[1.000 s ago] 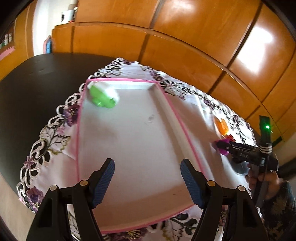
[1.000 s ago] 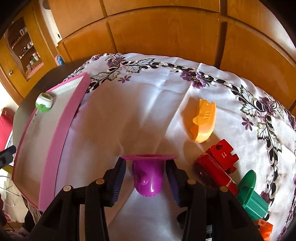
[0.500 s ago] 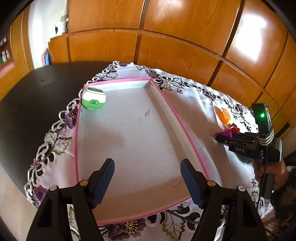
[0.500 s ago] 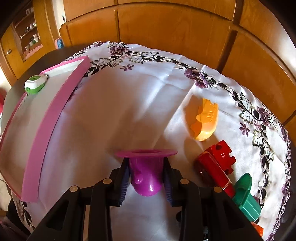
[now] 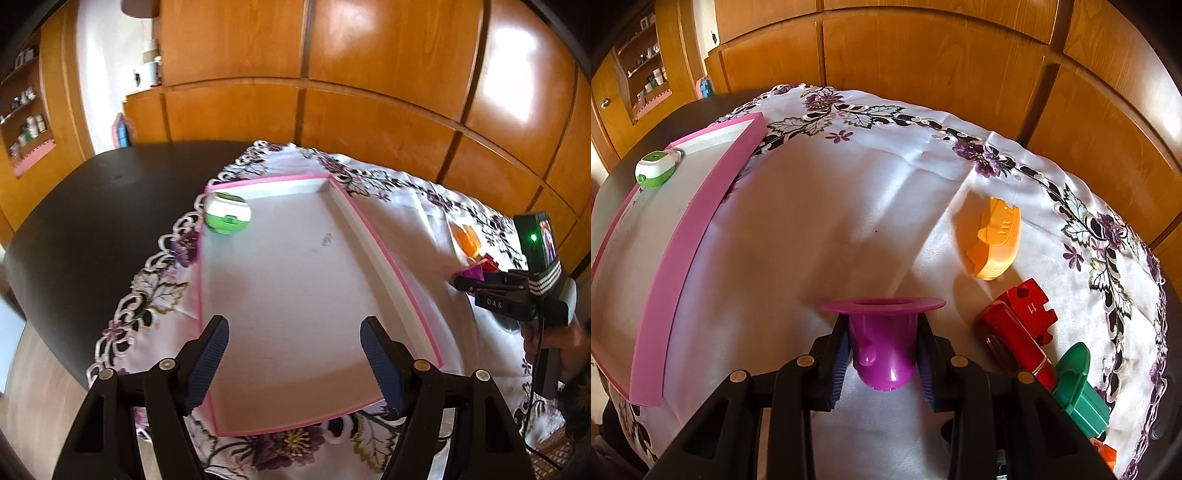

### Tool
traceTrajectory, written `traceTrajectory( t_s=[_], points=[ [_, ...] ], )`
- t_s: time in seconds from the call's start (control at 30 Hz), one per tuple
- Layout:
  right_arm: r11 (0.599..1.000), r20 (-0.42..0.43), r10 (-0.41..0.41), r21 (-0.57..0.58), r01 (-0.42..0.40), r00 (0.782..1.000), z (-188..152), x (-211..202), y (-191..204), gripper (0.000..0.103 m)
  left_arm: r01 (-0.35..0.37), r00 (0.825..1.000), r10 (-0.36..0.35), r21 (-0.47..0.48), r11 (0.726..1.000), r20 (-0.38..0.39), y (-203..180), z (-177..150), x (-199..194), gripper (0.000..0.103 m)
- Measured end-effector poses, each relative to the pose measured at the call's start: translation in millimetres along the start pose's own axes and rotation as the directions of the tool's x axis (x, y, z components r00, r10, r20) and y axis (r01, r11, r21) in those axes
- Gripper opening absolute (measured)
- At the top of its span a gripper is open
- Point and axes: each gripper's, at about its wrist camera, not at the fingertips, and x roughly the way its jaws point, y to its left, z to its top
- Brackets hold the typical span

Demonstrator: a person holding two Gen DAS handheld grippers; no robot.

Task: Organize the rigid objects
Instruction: 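Carry the magenta cup into the pink box and open the right tool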

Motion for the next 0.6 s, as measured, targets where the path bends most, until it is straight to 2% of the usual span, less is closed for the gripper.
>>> traceTrajectory(
  t_s=[0.3, 0.43, 0.53, 0.6],
  points=[
    [0.999, 0.0, -0.02, 0.05, 0.02, 1.0, 5.2, -8.8, 4.0, 0.032, -0.057, 0.998, 0.057, -0.088, 0.994, 0.006, 42.1, -11.2, -5.1, 0.074],
    [0.996, 0.086, 0.062, 0.066, -0.067, 0.994, 19.3, -42.0, 26.5, 0.032, -0.078, 0.997, 0.077, -0.134, 0.988, -0.009, 60.5, -19.6, -1.9, 0.074],
    [0.988, 0.122, 0.151, -0.002, -0.152, 0.981, 34.6, -59.7, 64.2, 0.032, -0.08, 0.997, 0.079, -0.163, 0.983, -0.014, 69.2, -23.1, -0.2, 0.074],
    [0.978, 0.116, 0.205, -0.05, -0.201, 0.972, 44.6, -61.8, 92.6, 0.032, -0.076, 0.997, 0.075, -0.178, 0.981, -0.012, 73.5, -24.0, -0.1, 0.074]
  ],
)
